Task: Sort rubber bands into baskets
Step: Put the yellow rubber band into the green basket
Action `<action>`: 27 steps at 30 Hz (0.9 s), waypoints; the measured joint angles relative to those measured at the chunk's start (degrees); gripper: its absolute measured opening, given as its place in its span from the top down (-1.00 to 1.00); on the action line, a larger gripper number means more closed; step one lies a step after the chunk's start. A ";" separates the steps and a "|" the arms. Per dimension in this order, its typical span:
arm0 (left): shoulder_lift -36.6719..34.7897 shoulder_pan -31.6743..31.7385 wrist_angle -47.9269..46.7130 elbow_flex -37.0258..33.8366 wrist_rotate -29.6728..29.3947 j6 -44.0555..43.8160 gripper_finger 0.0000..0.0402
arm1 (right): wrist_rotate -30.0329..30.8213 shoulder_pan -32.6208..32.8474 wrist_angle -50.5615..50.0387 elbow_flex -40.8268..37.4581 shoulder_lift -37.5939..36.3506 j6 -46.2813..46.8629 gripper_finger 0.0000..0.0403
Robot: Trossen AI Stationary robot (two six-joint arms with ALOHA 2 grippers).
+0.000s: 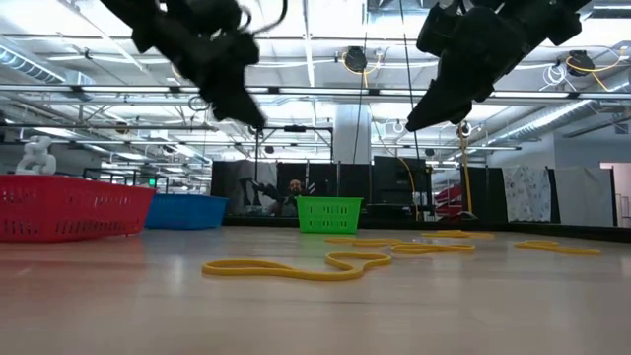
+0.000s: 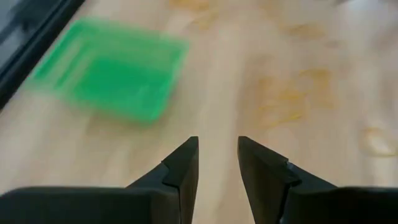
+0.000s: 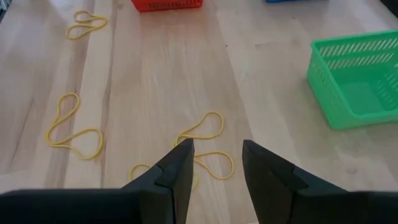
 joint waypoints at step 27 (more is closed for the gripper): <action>43.88 -26.61 41.64 16.85 -5.24 2.50 0.41 | -4.81 7.78 -13.27 -0.01 0.02 7.32 0.35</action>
